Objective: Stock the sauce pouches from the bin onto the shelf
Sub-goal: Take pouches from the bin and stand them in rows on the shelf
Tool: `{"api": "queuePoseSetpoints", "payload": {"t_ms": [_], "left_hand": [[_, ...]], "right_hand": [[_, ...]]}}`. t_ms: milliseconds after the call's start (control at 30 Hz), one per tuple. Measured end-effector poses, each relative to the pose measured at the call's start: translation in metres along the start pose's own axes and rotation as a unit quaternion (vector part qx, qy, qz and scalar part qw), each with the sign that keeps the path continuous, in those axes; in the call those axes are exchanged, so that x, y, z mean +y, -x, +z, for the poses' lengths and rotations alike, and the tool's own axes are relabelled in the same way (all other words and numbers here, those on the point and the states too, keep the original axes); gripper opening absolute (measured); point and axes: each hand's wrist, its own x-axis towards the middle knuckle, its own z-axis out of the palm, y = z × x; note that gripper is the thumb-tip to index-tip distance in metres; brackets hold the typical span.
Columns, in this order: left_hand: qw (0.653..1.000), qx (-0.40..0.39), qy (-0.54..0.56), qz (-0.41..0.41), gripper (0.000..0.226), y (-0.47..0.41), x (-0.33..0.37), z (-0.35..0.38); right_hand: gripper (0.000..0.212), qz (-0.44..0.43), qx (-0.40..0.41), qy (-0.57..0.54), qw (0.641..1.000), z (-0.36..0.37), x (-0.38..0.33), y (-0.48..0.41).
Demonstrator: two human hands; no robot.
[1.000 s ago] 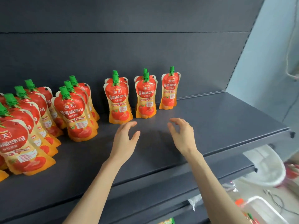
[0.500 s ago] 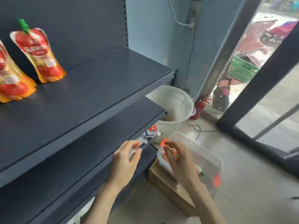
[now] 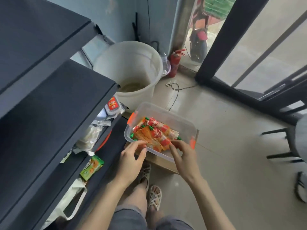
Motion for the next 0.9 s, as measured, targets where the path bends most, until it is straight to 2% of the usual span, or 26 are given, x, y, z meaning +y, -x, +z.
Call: {"api": "queuePoseSetpoints", "payload": {"t_ms": [267,567,667,767,900], "left_hand": [[0.992,-0.076,-0.006,-0.097,0.014,-0.102,-0.048,0.051],[0.963,-0.142,-0.032,-0.228,0.016,-0.195,-0.169,0.139],[0.959,-0.149,-0.076,-0.226,0.022,-0.215,-0.204,0.162],[0.961,-0.149,-0.145,-0.185,0.043,-0.236,-0.236,0.178],[0.947,-0.186,-0.222,-0.14,0.07,-0.262,-0.269,0.19]], "right_hand": [[0.01,0.137,-0.001,-0.031,0.99,0.036,0.057,-0.079],[0.01,0.28,-0.027,-0.039,0.959,0.114,0.162,-0.15],[0.012,0.313,-0.039,-0.031,0.949,0.14,0.198,-0.169],[0.014,0.332,-0.054,-0.029,0.941,0.167,0.233,-0.183],[0.034,0.318,-0.095,0.007,0.943,0.198,0.274,-0.198]]}}
